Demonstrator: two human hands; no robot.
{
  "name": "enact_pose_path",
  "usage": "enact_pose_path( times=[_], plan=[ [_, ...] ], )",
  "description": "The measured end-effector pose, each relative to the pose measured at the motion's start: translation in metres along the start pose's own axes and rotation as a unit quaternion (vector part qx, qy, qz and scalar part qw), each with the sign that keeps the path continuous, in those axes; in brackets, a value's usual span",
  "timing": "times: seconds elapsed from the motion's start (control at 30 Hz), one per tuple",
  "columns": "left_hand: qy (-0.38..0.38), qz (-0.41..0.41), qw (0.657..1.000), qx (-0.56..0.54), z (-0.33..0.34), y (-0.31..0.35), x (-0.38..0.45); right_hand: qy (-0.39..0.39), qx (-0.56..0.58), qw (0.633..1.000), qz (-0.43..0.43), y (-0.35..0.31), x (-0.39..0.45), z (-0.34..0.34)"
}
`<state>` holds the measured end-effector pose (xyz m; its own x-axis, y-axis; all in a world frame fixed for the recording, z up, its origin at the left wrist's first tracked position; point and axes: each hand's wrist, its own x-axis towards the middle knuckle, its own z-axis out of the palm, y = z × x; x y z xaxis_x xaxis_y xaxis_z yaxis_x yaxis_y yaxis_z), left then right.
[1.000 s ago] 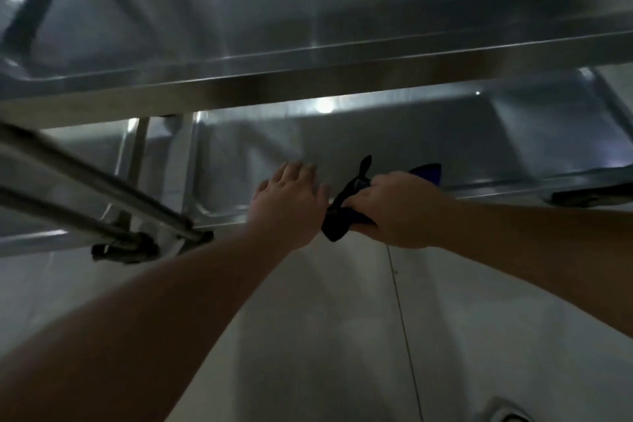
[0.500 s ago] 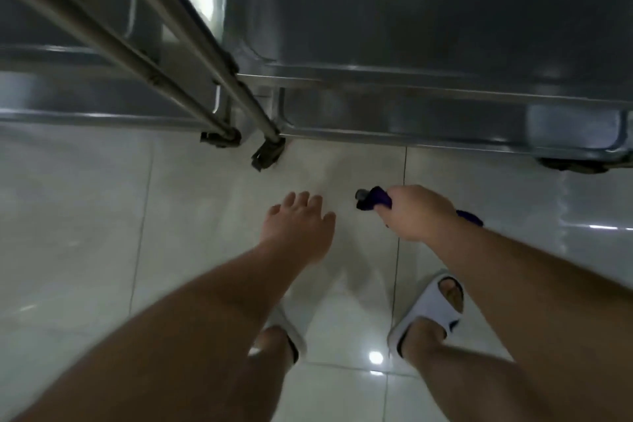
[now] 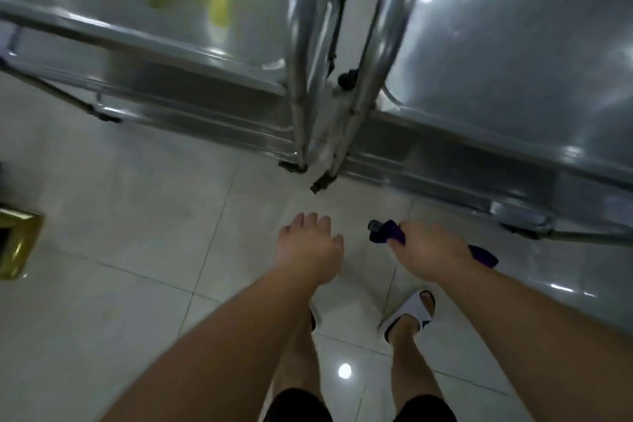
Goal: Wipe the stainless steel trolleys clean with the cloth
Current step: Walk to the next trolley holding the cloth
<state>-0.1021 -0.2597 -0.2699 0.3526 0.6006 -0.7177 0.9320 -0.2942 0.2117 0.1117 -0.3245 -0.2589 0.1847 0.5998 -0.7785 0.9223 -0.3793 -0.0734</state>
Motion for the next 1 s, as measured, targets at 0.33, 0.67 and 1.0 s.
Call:
enact_pose_path(
  times=[0.33, 0.67, 1.0],
  plan=[
    [0.134, -0.061, 0.987, -0.069, -0.174, -0.125, -0.121, 0.106, 0.011, 0.989, -0.102, -0.211, -0.100, -0.151],
    [0.242, -0.146, 0.952, -0.118, -0.264, -0.209, -0.172, 0.184, -0.111, 0.947, -0.240, -0.350, -0.122, -0.242],
    [0.325, -0.264, 0.892, -0.172, -0.346, -0.276, -0.201, 0.206, -0.130, 0.895, -0.373, -0.478, -0.095, -0.349]
  ],
)
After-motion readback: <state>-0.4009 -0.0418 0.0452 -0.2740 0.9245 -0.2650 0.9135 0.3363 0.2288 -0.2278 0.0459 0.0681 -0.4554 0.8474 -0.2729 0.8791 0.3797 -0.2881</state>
